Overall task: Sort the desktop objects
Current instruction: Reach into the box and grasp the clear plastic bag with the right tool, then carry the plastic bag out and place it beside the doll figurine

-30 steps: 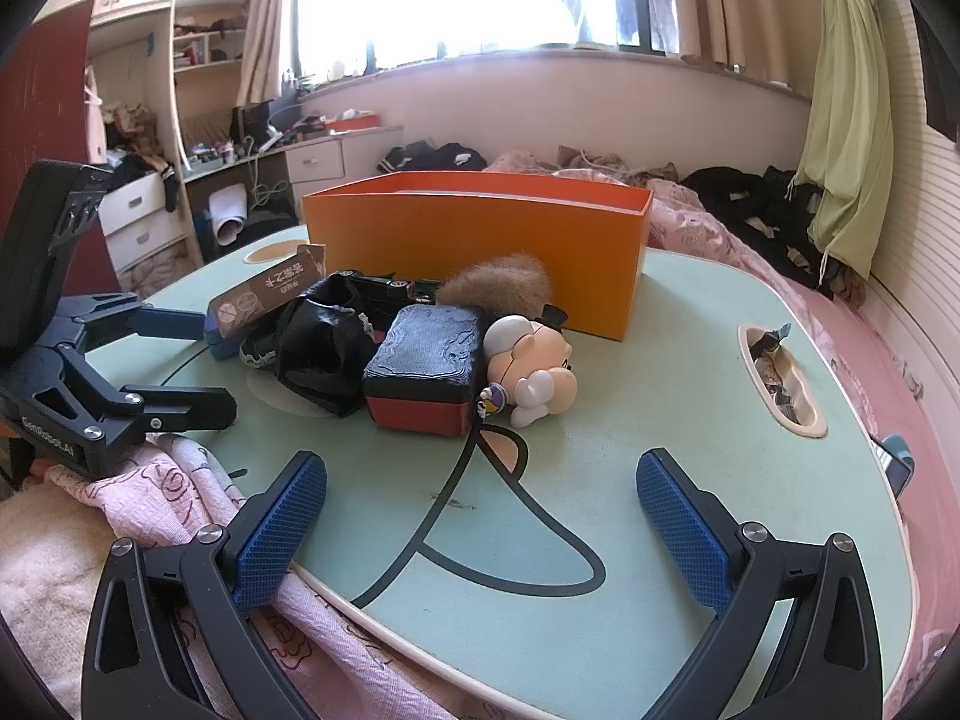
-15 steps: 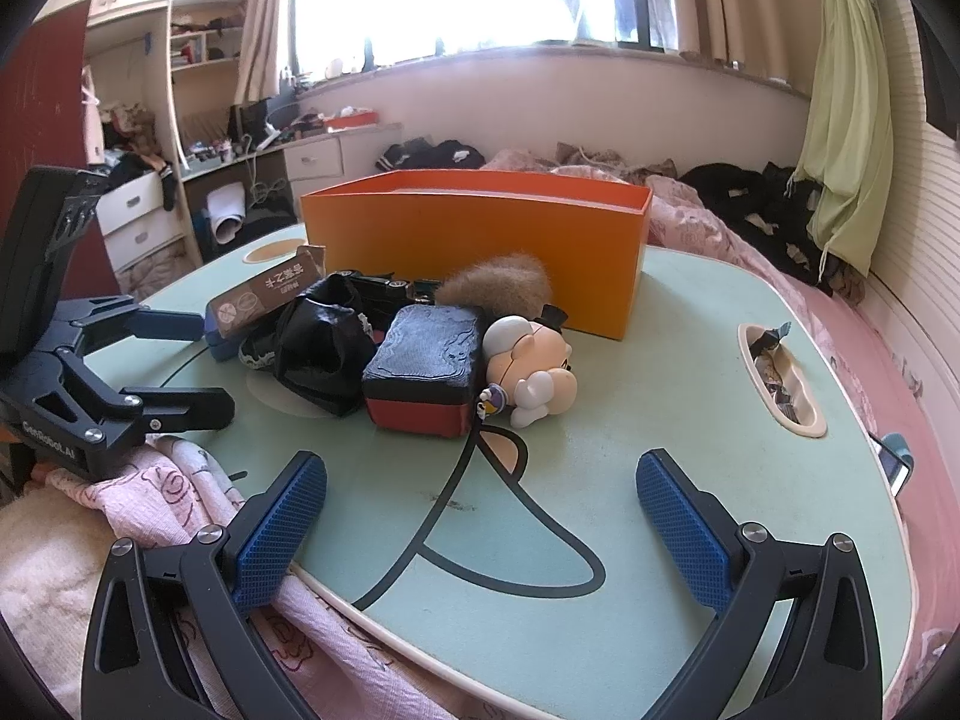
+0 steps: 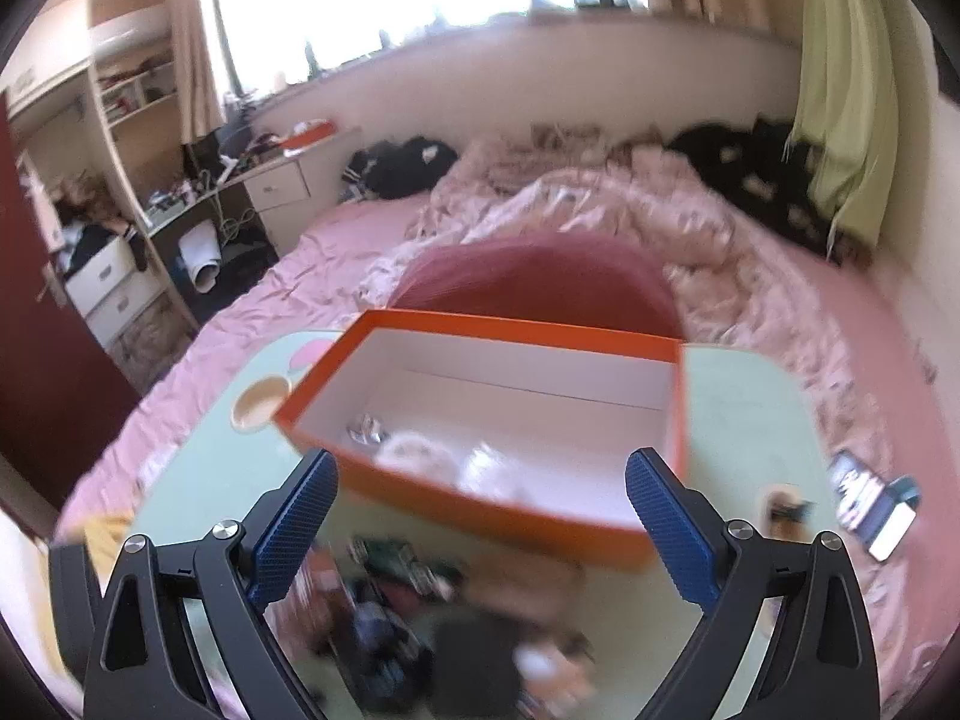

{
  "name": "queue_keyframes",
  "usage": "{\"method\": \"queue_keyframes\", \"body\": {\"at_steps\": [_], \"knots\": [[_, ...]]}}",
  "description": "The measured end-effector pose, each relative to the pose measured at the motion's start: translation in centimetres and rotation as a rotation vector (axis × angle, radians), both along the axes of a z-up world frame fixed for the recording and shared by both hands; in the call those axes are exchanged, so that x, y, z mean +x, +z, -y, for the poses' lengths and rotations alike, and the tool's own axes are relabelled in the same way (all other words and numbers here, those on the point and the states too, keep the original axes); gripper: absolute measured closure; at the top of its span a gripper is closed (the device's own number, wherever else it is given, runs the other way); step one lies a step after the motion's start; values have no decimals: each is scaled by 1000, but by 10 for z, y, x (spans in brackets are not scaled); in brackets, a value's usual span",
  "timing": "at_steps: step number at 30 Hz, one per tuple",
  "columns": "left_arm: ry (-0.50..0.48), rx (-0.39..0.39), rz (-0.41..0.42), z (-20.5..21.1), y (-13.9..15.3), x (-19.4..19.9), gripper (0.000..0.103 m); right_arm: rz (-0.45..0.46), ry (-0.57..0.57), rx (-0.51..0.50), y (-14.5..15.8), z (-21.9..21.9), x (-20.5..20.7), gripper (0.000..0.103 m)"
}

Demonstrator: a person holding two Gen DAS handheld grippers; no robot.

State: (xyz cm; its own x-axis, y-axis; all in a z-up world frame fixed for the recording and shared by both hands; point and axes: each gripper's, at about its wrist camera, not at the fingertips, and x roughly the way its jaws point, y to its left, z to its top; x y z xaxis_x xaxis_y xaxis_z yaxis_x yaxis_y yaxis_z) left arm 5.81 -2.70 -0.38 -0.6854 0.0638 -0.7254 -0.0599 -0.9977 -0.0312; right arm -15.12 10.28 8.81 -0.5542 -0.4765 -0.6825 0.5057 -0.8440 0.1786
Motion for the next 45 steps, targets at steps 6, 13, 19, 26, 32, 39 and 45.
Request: {"method": "queue_keyframes", "body": {"at_steps": [6, 13, 19, 26, 32, 39, 45], "knots": [[1, 1, -3, -1, 1, 0, 0, 45, -43, 95, -36, 23, -16, 9], [1, 2, -3, 1, 0, 0, 0, 45, -50, 80, -46, 13, -10, 9], [0, 2, -3, 1, 0, 0, 0, 59, -49, 88, -47, 13, -10, 9], [0, 2, -3, 0, 0, 0, 0, 239, 11, 112, -41, 13, -34, 47], [0, 2, -3, 1, 0, 0, 0, 428, -20, 200, -39, 7, -68, 48], [-1, 2, -3, 1, 0, 0, 0, 588, 17, 281, -83, 27, -71, 53], [4, 1, -3, 0, 0, 1, 0, 517, 12, 228, -68, 16, -63, 73]]}}
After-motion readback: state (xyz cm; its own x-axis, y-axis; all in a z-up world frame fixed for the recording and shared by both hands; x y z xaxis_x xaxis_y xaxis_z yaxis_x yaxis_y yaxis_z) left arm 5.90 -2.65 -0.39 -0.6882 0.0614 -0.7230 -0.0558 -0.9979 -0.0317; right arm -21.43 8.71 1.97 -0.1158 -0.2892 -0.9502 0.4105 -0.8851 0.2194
